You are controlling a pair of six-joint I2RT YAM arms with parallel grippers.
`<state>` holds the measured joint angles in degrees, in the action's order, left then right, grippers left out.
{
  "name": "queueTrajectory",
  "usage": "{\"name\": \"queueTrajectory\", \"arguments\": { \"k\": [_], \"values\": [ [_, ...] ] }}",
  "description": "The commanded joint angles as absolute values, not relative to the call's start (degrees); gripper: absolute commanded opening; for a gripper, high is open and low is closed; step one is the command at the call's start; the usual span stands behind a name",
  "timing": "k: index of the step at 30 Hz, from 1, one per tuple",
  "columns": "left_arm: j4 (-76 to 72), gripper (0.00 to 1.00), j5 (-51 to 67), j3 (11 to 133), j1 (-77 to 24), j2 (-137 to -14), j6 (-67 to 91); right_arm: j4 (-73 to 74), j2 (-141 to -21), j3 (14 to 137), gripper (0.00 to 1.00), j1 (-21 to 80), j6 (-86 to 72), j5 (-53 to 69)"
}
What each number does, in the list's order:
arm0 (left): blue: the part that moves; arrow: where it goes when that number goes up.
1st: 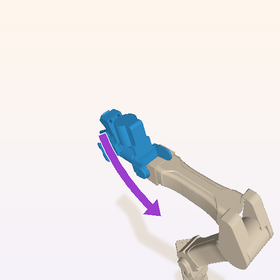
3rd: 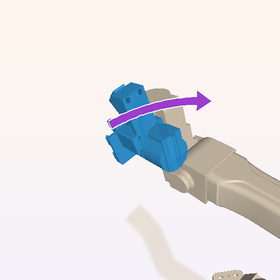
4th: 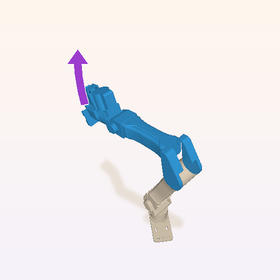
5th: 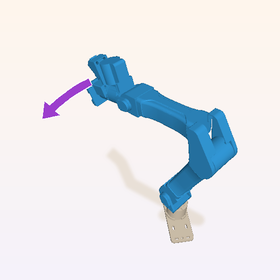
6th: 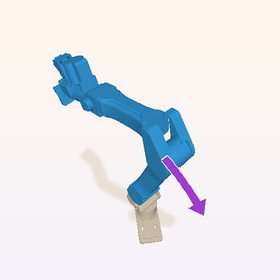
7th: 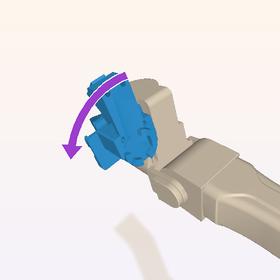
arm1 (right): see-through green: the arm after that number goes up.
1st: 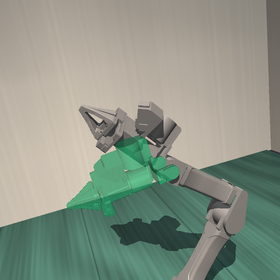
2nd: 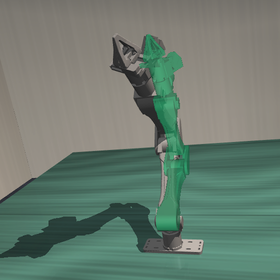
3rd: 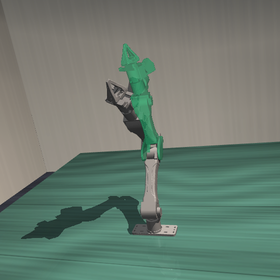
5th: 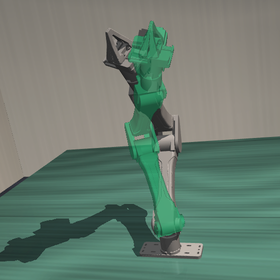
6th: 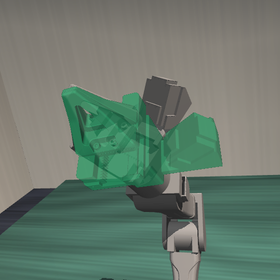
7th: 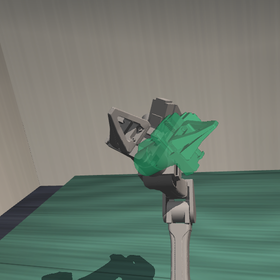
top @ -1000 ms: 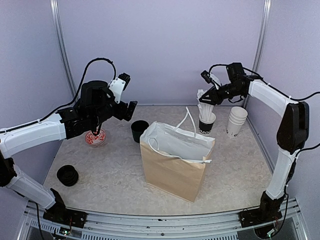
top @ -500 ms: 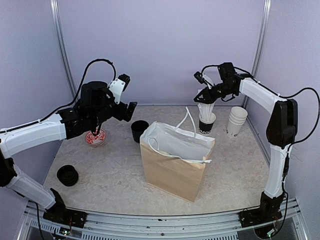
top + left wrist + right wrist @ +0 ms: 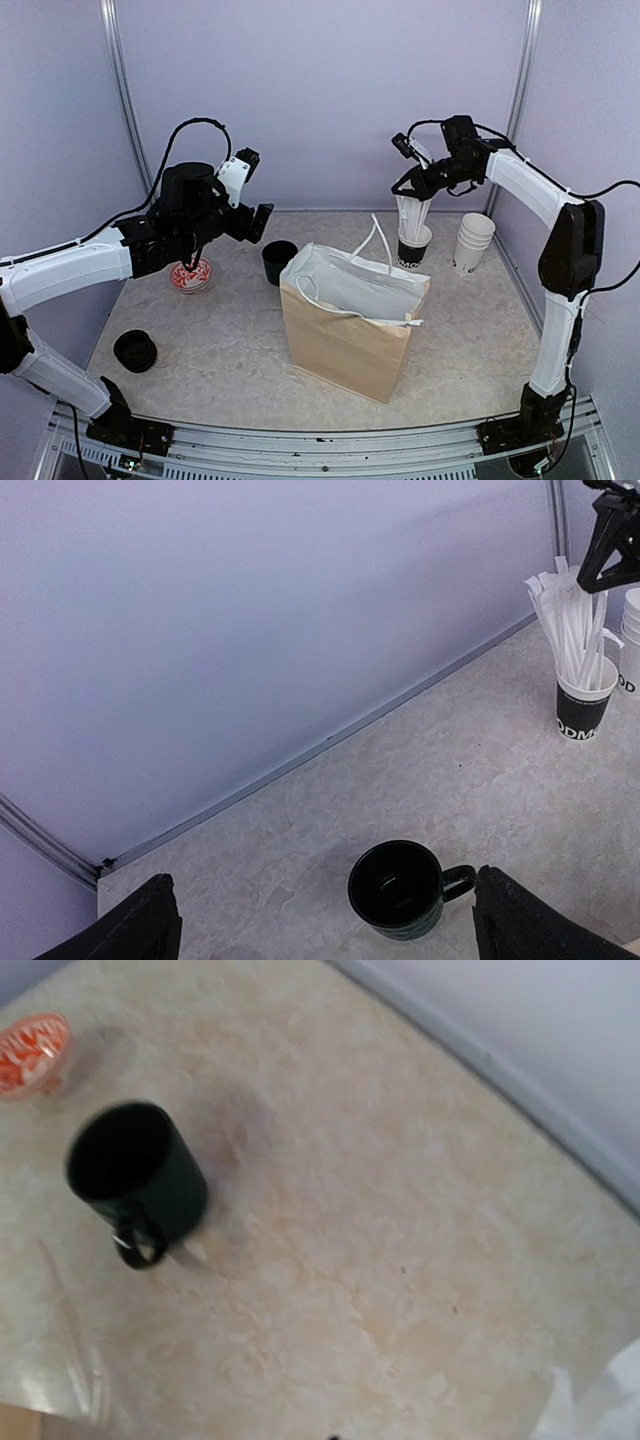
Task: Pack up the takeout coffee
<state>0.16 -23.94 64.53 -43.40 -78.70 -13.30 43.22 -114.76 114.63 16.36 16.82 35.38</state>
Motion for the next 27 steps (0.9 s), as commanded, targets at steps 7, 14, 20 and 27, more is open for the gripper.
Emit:
{"name": "queueTrajectory", "arguments": {
  "k": [7,14,20,27],
  "values": [
    [-1.09,0.99,-24.44,63.43,-41.91,-78.66,-14.03,43.09,-96.1,115.88,0.0,17.6,18.22,48.85],
    [-1.53,0.99,-22.55,64.48,-41.13,-79.48,-12.79,41.18,-92.46,121.04,0.0,21.86,15.02,63.4],
    [-1.15,0.99,-22.34,64.87,-41.13,-79.13,-11.69,41.51,-94.45,127.81,0.0,30.13,14.95,65.98],
    [-1.24,0.99,-25.27,64.05,-41.13,-77.07,-13.14,46.58,-92.77,125.0,0.0,39.5,20.0,63.96]
  ]
}}
